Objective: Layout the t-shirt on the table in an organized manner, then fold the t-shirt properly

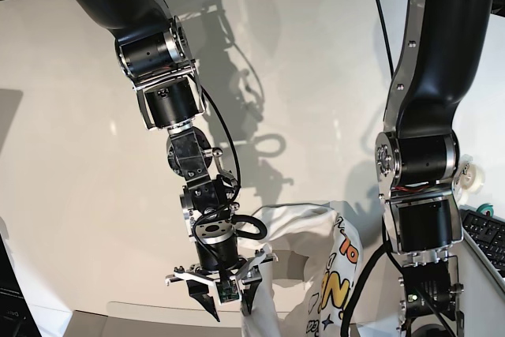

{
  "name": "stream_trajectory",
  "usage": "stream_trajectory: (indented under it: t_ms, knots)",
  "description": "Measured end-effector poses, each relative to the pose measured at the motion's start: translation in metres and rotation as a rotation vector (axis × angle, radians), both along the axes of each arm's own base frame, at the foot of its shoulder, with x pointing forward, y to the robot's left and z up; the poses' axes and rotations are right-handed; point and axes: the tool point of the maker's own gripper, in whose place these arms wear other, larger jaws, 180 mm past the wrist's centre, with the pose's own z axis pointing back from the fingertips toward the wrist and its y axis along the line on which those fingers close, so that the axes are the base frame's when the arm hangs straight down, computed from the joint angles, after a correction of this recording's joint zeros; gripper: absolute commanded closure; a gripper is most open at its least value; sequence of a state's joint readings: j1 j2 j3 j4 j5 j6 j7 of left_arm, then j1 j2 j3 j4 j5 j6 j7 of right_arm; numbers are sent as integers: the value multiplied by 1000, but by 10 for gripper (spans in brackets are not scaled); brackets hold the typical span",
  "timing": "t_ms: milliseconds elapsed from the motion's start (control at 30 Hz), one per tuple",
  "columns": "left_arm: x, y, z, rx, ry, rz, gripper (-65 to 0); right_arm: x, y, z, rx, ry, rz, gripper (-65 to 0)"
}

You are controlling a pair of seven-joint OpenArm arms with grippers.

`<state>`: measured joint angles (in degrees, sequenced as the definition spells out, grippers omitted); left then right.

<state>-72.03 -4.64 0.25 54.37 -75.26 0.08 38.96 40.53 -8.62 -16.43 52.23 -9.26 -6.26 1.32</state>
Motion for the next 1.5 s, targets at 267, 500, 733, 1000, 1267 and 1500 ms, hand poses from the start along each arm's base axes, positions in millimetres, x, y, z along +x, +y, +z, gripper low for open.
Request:
stream_trajectory:
  t_ms: [267, 500, 733, 1000, 1267, 1500]
  knots:
    - [0, 0, 0, 0, 0, -1, -2, -8, 30, -2, -57, -10, 75, -298]
    - [0, 0, 0, -1, 0, -1, -2, -12, 40, -4, -75, -12, 100, -298]
    - [0, 0, 0, 0, 0, -1, -2, -17, 57, -10, 4, 43, 212, -298]
    - [0, 0, 0, 0, 0, -1, -2, -18, 61, -9, 9, 47, 240, -298]
    - [0, 0, 0, 0, 0, -1, -2, -21, 70, -8, 1, 51, 294, -298]
    - [0, -1, 0, -1, 0, -2, -2, -15, 70, 10, -4, 18, 293, -298]
